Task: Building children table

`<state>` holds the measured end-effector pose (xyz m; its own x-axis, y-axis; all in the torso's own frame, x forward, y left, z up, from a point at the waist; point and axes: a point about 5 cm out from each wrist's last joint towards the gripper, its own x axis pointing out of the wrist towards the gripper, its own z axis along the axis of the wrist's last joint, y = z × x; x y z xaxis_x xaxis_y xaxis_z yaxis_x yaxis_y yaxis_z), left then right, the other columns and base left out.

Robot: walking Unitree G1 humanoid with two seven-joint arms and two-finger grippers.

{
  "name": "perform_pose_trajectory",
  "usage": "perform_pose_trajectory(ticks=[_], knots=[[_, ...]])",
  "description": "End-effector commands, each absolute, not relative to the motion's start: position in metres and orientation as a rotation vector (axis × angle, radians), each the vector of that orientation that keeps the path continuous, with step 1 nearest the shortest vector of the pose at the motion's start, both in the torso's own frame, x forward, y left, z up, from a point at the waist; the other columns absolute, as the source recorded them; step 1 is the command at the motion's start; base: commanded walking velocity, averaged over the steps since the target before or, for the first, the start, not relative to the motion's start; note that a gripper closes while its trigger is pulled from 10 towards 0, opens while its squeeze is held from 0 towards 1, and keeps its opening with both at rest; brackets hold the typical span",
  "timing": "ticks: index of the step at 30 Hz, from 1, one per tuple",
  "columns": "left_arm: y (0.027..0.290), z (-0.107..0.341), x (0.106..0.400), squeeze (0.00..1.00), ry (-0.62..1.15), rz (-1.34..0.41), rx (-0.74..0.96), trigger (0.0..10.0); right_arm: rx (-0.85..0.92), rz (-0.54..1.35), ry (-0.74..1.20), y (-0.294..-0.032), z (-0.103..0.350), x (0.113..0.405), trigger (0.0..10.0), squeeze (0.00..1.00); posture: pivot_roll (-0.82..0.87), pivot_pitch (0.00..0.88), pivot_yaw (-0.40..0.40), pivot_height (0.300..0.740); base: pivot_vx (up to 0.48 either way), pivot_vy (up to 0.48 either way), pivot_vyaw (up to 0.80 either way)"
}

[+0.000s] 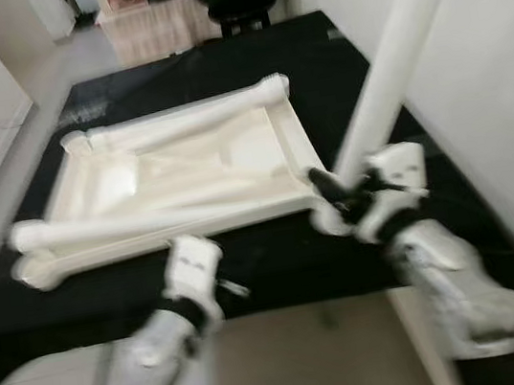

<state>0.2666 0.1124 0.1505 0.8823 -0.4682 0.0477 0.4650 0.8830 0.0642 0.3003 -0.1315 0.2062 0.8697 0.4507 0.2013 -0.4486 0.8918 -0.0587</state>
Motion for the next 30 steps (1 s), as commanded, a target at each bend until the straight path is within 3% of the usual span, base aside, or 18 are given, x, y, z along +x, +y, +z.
perform_pose_trajectory(ticks=[1,6,16,30], knots=[[0.112,0.149,0.264,0.00,-0.059,-0.496,0.051,10.0,-0.004,0.480,-0.246,-0.136,0.210,0.298,10.0,0.00,-0.12,0.132,0.081,0.740,0.274,0.000,0.00],[0.112,0.149,0.264,0.00,-0.061,-0.501,0.051,10.0,0.004,0.515,-0.278,-0.134,0.214,0.295,10.0,0.00,-0.12,0.132,0.081,0.740,0.274,0.000,0.54],[0.111,0.147,0.258,0.00,-0.050,-0.528,0.059,10.0,-0.034,0.623,-0.290,-0.131,0.225,0.294,10.0,0.00,-0.11,0.145,0.083,0.740,0.266,0.000,0.00],[0.112,0.146,0.253,0.00,-0.044,-0.517,0.034,10.0,-0.089,0.681,-0.293,-0.135,0.231,0.295,10.0,0.00,-0.11,0.162,0.078,0.740,0.000,-0.034,0.00]])
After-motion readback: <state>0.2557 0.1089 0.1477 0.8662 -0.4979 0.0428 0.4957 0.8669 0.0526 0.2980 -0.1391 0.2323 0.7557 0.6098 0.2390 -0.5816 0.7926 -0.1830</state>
